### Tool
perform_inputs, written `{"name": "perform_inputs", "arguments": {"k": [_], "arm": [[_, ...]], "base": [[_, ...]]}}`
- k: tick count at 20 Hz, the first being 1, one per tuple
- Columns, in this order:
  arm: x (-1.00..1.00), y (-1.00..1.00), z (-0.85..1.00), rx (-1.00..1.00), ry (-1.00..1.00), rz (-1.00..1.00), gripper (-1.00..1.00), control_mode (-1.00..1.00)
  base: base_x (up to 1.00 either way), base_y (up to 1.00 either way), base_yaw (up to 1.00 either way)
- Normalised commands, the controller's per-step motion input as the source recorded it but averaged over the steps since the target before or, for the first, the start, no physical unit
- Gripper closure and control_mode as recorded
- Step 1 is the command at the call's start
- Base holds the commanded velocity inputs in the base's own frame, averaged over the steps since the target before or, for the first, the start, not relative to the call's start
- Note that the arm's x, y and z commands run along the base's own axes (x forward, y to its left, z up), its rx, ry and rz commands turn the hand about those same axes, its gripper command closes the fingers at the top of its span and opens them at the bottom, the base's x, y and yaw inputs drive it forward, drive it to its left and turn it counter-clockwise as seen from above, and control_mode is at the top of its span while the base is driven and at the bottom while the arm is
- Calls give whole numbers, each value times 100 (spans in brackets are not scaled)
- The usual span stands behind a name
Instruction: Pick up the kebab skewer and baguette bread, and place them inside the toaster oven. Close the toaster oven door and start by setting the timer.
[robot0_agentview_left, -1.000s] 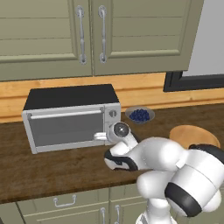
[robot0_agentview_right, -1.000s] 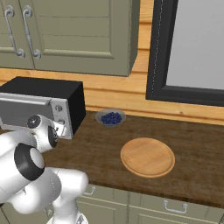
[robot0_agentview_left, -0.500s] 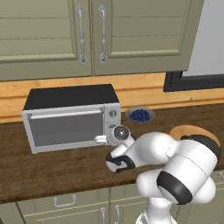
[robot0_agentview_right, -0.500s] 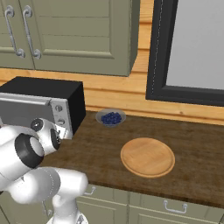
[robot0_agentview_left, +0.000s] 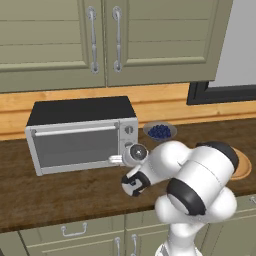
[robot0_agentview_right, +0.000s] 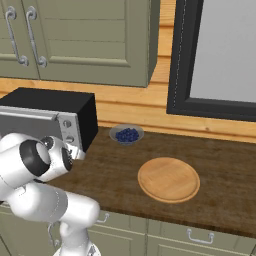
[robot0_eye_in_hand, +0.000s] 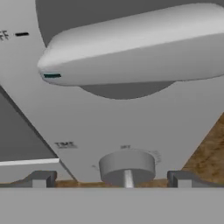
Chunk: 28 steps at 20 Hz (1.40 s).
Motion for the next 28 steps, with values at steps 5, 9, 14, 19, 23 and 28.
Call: {"name": "perform_inputs", "arguments": {"k": [5,9,14,19,23,28], "arm": [[3,0,-8,0,0,0,-100,-100],[10,0,-1,0,0,0,-100,-100],[17,0,-2,0,0,0,-100,-100],[2,0,-10,0,-1,0,-100,-100],[0,0,0,0,0,0,-100,-100],[0,0,0,0,0,0,-100,-100]], "base": [[0,0,0],[0,0,0],[0,0,0],[0,0,0],[0,0,0],[0,0,0]]}}
